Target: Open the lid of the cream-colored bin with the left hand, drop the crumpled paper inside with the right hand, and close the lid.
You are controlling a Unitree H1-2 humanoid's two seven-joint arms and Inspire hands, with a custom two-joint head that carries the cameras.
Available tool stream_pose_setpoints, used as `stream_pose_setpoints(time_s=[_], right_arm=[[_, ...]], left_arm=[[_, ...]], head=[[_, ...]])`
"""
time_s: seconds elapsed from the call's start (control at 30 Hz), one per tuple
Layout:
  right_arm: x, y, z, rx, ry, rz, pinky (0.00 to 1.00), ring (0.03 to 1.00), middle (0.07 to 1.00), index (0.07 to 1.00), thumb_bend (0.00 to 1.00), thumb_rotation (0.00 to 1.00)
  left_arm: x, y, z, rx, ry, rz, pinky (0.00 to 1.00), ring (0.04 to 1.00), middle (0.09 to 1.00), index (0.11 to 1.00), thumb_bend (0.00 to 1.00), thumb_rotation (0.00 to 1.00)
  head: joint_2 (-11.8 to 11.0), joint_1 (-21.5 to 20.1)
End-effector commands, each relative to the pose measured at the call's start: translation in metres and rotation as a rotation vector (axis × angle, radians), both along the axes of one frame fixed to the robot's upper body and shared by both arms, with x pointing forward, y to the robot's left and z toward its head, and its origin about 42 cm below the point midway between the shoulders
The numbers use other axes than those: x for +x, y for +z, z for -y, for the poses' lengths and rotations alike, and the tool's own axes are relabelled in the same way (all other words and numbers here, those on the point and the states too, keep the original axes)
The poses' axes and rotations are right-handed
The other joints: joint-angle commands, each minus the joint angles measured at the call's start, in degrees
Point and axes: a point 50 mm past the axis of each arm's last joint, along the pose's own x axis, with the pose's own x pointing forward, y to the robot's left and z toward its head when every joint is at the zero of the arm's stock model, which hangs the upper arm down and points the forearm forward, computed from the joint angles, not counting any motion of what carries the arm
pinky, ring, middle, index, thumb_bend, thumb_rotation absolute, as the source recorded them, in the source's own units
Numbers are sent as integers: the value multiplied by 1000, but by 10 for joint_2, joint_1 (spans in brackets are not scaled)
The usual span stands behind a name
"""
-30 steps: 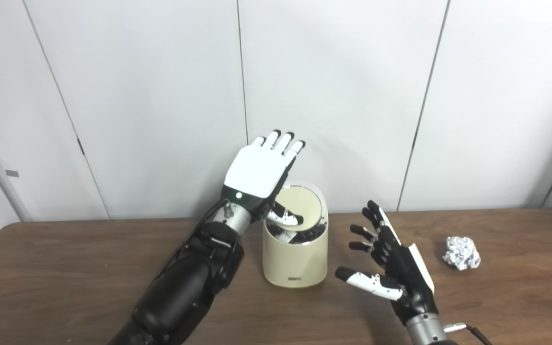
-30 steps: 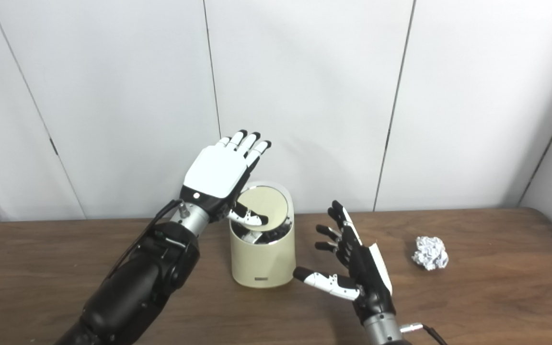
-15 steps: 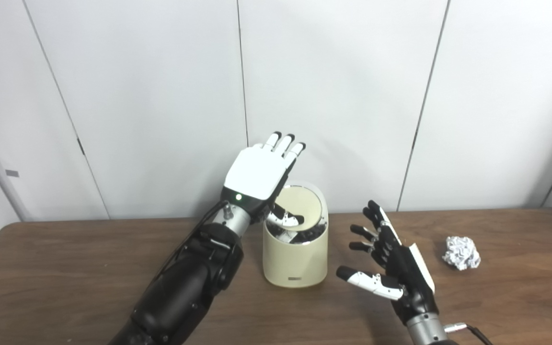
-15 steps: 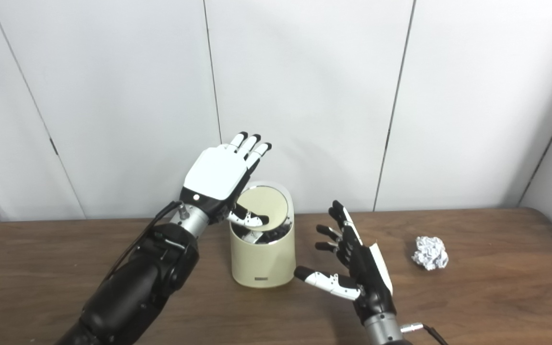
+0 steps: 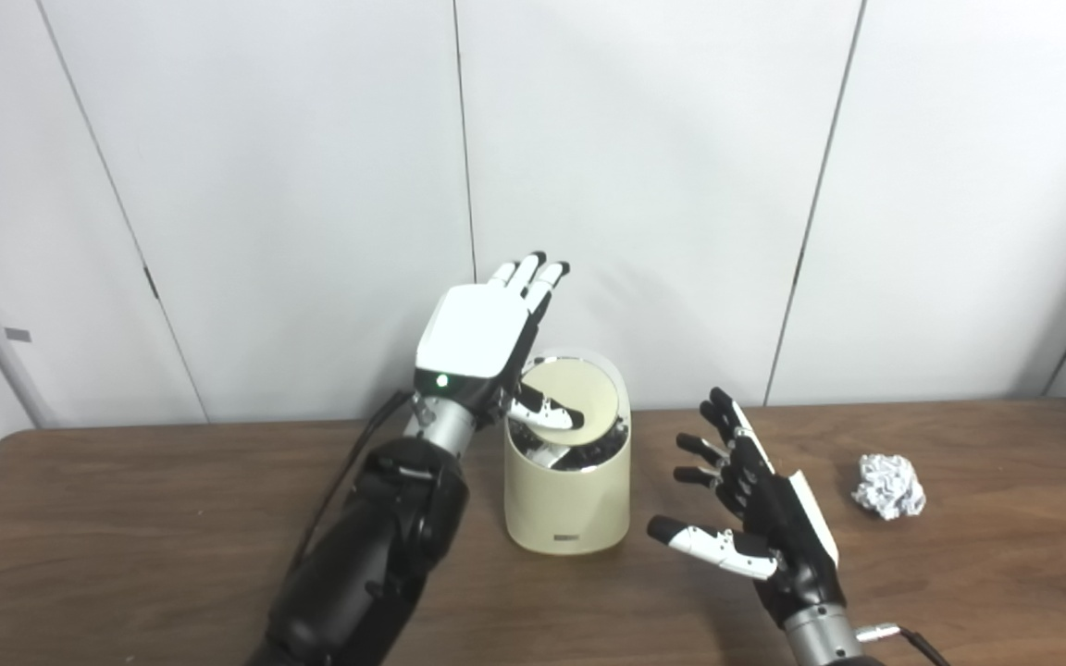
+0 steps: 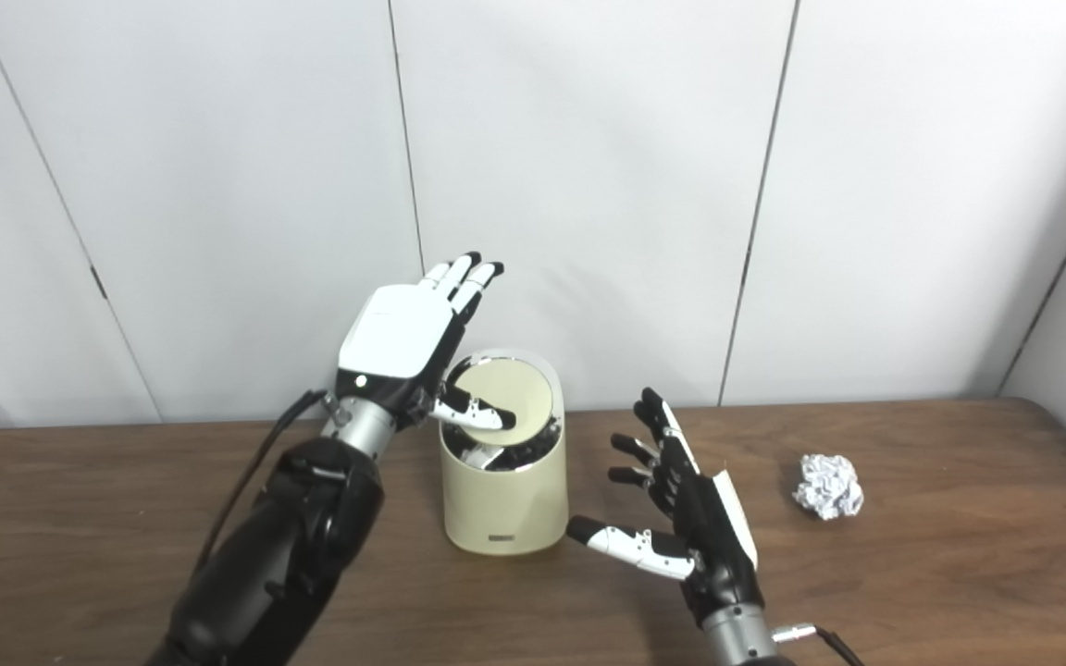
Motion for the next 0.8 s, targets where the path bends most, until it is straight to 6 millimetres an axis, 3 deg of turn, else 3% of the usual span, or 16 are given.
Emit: stream_pose_setpoints(time_s=[0.0, 0.3, 0.47, 0.63, 0.77], right_arm=[[4, 15, -4, 19, 20, 73, 754, 854, 965, 974, 835, 260], [3, 14, -4, 33, 32, 66, 767, 868, 975, 977, 815, 244], [3, 13, -2, 26, 33, 66, 756, 866, 975, 977, 820, 266], [2, 13, -1, 30, 37, 63, 763, 869, 978, 973, 816, 264], [2, 13, 1, 28, 38, 63, 759, 870, 980, 973, 809, 266]], left_arm=[[6, 32, -3, -51, -4, 110, 735, 923, 965, 998, 923, 231], [10, 44, -21, -324, -26, 120, 646, 871, 931, 982, 899, 236], [6, 46, -35, -558, -42, 33, 720, 911, 952, 983, 814, 294], [-1, 42, -47, -751, -76, -51, 768, 907, 941, 955, 741, 274], [-11, 34, -61, -916, -86, -168, 758, 886, 918, 938, 705, 319]], head=[[0, -1], [0, 0], [3, 2], [4, 4], [5, 7]])
